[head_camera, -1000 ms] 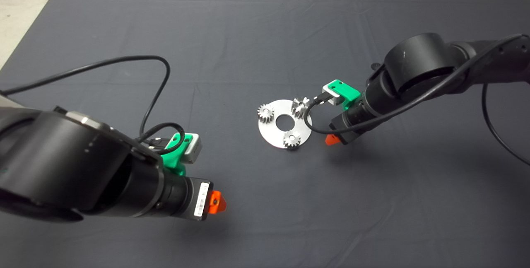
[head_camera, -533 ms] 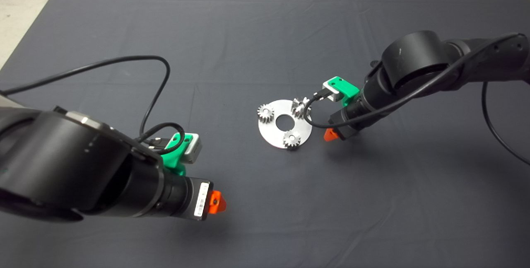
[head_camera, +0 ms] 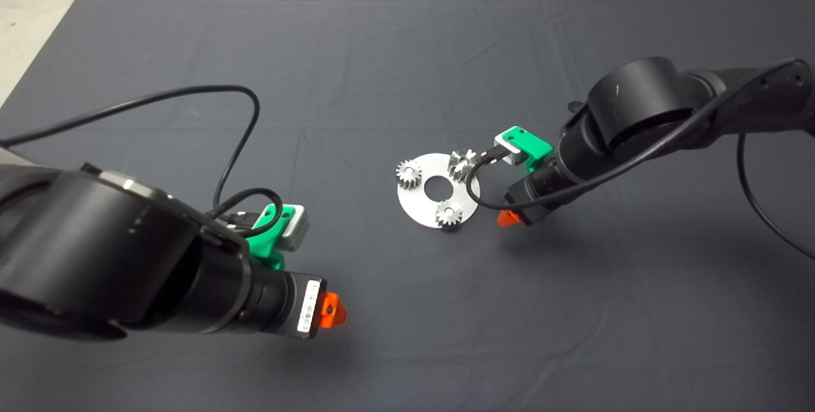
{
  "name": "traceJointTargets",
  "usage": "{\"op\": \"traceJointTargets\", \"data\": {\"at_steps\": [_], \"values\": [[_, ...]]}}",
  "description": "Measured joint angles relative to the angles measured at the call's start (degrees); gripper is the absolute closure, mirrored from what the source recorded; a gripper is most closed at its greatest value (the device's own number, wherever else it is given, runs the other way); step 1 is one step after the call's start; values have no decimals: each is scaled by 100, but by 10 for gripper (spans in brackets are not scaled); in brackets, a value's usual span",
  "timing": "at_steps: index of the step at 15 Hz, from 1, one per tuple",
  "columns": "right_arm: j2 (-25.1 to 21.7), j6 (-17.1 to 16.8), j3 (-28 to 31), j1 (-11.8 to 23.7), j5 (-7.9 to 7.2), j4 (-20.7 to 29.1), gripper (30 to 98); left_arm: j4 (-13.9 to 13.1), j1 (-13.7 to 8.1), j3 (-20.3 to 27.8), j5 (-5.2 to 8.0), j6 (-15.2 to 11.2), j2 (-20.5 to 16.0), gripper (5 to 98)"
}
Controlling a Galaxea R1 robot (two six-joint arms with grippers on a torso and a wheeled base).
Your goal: Remove an incorrectly installed larger gear and replace it with the correct smaller gear
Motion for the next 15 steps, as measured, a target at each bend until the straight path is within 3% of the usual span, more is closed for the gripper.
{"op": "traceJointTargets", "data": {"at_steps": [2,7,10,15], "values": [[1,-16,-150,-1,-5,13,540,-1,0,-2,2,0,-6,115],[1,-596,-239,-47,-4,32,500,0,0,-2,2,0,-6,115],[1,-631,-279,-44,-4,32,452,-1,0,-2,2,0,-6,115],[39,-664,-314,-42,-1,-4,451,-1,0,-4,2,0,-1,115]]}}
